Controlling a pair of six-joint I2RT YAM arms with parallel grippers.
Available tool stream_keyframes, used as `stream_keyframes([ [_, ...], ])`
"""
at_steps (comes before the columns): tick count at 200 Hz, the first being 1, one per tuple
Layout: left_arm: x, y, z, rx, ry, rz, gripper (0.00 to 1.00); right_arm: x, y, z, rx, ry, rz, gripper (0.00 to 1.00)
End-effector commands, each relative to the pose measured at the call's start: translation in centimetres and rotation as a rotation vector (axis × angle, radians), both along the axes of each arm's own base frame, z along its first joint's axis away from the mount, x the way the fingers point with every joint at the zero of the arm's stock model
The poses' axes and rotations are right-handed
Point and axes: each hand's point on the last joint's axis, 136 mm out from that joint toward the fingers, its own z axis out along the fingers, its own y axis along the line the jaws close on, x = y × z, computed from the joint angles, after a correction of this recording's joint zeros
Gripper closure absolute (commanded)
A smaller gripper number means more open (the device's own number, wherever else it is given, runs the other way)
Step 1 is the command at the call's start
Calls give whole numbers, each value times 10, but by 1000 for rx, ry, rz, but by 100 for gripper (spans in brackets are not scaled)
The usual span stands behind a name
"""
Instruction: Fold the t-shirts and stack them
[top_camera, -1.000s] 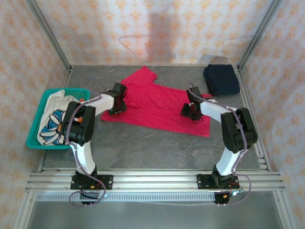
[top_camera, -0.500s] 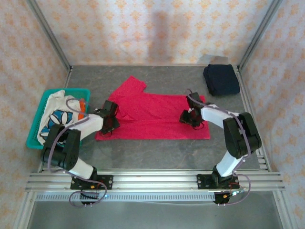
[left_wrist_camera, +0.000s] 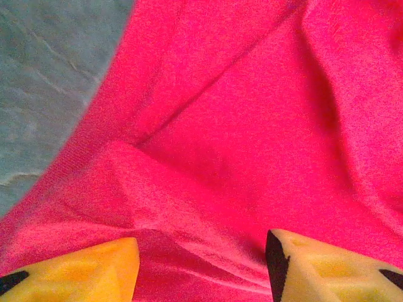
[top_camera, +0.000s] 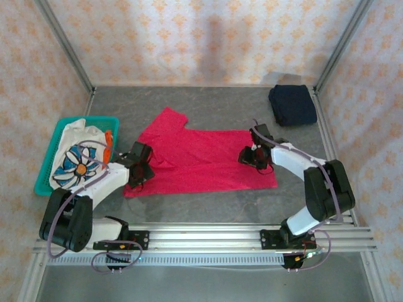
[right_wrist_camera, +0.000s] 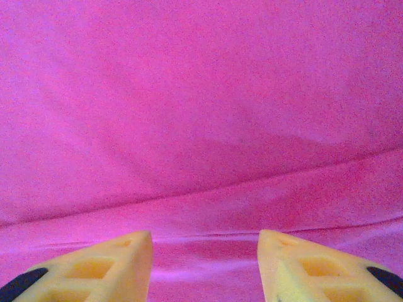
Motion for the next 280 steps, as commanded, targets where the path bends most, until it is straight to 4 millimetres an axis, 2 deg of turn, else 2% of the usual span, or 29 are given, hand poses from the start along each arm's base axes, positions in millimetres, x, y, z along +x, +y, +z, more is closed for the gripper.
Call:
stream_keyframes([
  [1,31,11,50,109,-87,-15,42,32,10,51,67,-171,-19,49],
  [34,96,0,88,148,-174,-62,40,60,8,84,71,-318,-66,42],
  [66,165,-7,106,225,-199,-93,35,75,-9,95,39,-388,-139,35],
  [94,219,-17,105,258,-203,-108,28,80,-28,91,37,-373,-186,27],
  [100,228,-20,94,265,-178,-115,27,79,-31,89,34,-370,-191,26],
  [142,282,-34,78,244,-183,-102,24,69,-47,72,6,-320,-202,26],
  [196,320,-31,59,293,-163,-25,34,55,-48,55,6,-278,-196,26],
  [207,325,-31,49,280,-147,-18,37,54,-48,54,8,-276,-198,26],
  [224,332,-30,35,272,-131,-7,48,53,-48,55,13,-279,-199,26],
  [243,340,-31,22,250,-131,-2,49,52,-47,56,19,-280,-197,26],
  [262,343,-27,10,225,-114,15,49,50,-48,56,13,-279,-198,26],
  [280,334,-22,5,212,-67,34,49,49,-48,57,13,-279,-197,26],
])
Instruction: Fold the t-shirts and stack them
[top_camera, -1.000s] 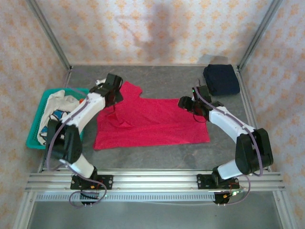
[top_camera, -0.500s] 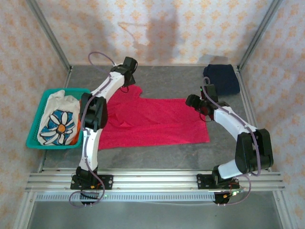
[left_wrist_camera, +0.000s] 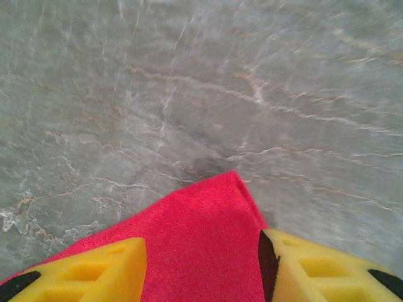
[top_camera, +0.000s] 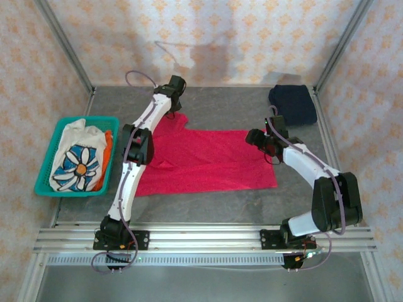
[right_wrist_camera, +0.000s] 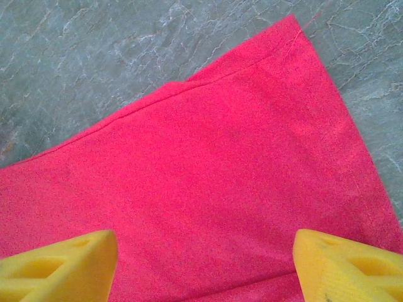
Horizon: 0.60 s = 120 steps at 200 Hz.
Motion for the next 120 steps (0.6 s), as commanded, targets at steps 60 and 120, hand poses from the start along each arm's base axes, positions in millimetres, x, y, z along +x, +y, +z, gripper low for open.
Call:
stream_keyframes([
  [60,-34,13,-1,-40,125,46,48,-4,0,-3,19,4,0,26],
  [120,-30,6,-18,-101,145,50,54,-9,-5,-1,0,0,-8,26],
])
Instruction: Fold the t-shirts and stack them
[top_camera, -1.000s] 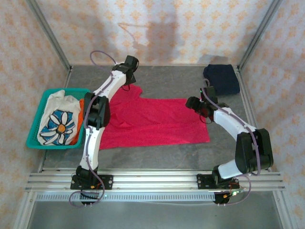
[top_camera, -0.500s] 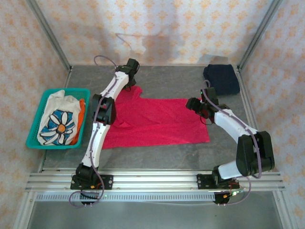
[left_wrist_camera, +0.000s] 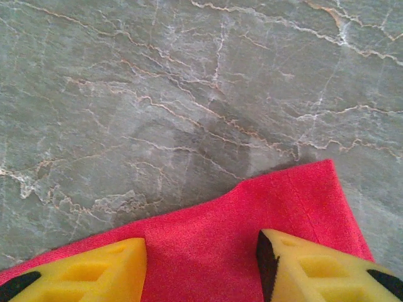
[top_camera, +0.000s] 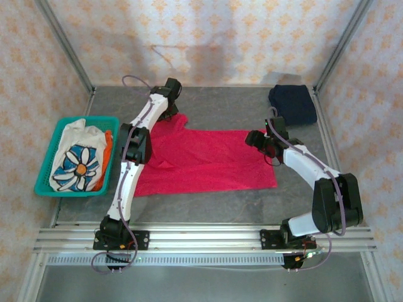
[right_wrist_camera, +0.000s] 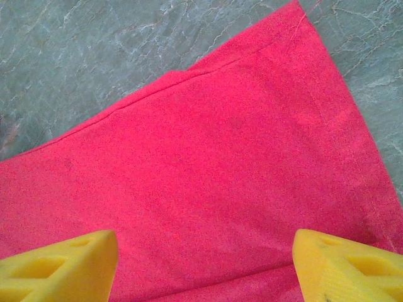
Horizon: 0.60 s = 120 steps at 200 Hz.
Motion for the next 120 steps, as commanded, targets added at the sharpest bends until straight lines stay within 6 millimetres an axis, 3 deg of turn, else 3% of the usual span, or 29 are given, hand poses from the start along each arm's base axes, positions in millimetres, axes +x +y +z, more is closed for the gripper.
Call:
stream_keyframes([
  [1,-8,0,-2,-30,37,25,55,-4,-7,3,-16,-12,-17,26],
  [14,-12,3,-7,-25,54,37,61,-6,-10,3,-25,-13,-23,26],
  [54,-14,13,-7,-13,52,60,100,-5,-8,3,-24,-8,-18,26],
  [91,-12,22,7,-10,29,63,100,2,-6,11,-12,-25,-18,26],
  [120,-5,21,40,-22,-48,49,100,12,-9,10,-27,-21,-31,27],
])
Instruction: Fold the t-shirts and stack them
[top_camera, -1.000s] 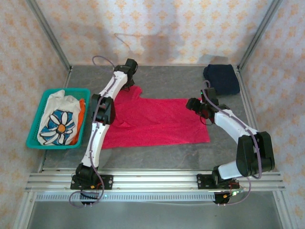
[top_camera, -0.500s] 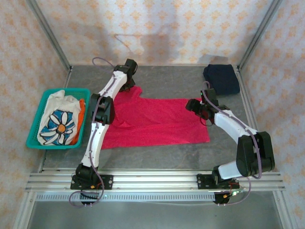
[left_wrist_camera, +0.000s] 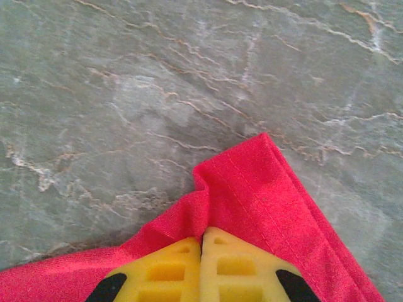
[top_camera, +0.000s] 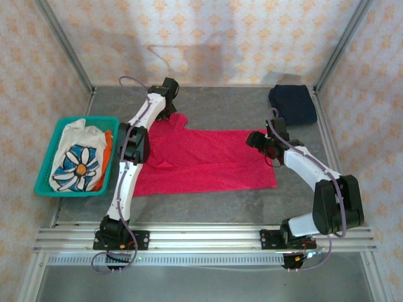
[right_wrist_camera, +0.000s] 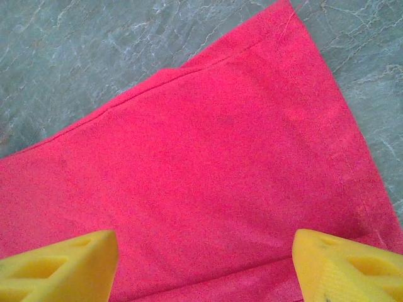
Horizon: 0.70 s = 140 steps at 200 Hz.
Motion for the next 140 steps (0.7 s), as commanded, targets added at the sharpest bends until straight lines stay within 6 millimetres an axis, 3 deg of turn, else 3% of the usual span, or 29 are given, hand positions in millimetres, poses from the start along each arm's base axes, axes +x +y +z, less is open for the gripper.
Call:
stream_keyframes([
  [1,1,10,41,3,-64,2,100,16,-7,10,-23,-20,-26,27],
  [21,4,9,64,-4,-117,-5,100,31,-22,1,-60,15,-64,28],
  [52,2,7,85,-12,-141,-24,100,63,-40,-15,-126,85,-67,39],
  [71,-2,7,90,-6,-134,-30,100,84,-47,-20,-141,84,-77,48],
  [106,-7,9,96,-4,-140,-33,100,110,-51,-38,-198,147,-54,53],
  [140,-8,7,92,-10,-130,-38,100,120,-52,-54,-211,196,-43,55],
])
